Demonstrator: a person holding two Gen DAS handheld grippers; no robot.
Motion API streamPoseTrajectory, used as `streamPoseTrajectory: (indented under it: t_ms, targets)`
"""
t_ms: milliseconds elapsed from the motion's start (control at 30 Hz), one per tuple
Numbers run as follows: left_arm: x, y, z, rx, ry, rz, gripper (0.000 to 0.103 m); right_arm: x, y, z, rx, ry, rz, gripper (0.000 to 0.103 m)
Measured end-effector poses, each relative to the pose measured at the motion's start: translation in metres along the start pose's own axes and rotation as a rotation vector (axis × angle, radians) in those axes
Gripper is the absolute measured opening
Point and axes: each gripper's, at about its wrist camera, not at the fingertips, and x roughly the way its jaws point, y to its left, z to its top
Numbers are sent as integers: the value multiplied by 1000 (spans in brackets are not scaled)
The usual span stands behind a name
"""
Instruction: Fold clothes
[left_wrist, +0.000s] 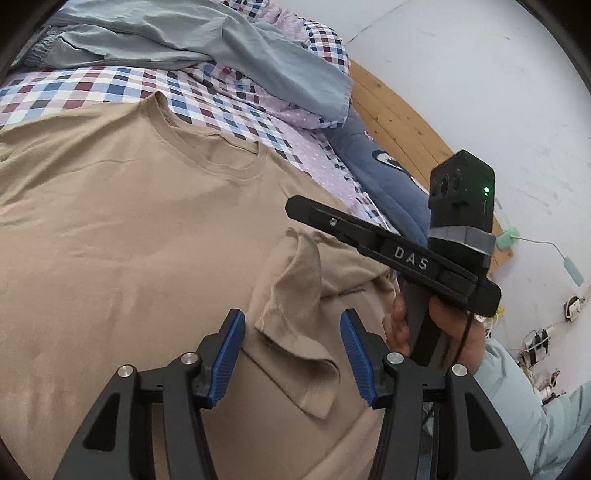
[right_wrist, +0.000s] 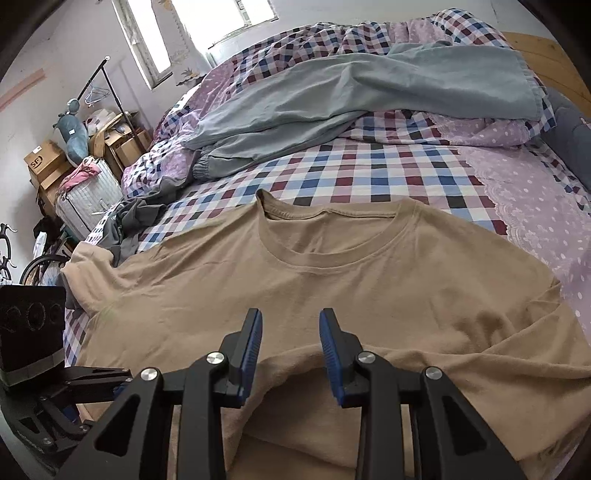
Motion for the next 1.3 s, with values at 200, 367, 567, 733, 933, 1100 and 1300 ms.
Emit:
streamPoseTrajectory:
  t_ms: [200,367,567,733,933,1100,1300]
  targets:
    - [7,-12,2,87,-24,86,27,-20,-15,2,35,-66,-34,37]
    - [2,-26,2,141,-58,86,6,-44,-34,5,87,-149,-72,39]
    - [-1,-70,-16,307,-29,-35,5,-96,-83,2,268,-331,-165,42]
    - [-4,-108,-44,465,67,-199,5,-126,-124,-8,423,-410,-210,45]
    - [16,-113,-69,509,225,-185,5,-142,-140,-18,454,-415,-243,45]
    - [16,-102,-62,439,221,-188,5,-146,-130,-22,383,-367,-241,45]
    - [-8,-62,-39,194,117,-297,5,-138,-111,-33,318,-287,-220,45]
